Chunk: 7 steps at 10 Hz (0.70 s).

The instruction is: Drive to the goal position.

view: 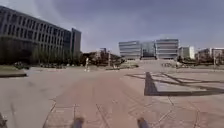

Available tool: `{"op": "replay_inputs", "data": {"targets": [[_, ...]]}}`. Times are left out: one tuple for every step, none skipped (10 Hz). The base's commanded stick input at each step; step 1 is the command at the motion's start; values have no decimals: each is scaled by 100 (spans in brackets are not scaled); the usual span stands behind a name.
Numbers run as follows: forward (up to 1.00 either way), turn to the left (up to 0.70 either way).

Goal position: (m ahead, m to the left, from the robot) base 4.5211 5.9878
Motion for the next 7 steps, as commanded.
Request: {"op": "replay_inputs", "data": {"targets": [[100,0],[100,0],[100,0],[100,0],[100,0],[100,0],[100,0]]}}
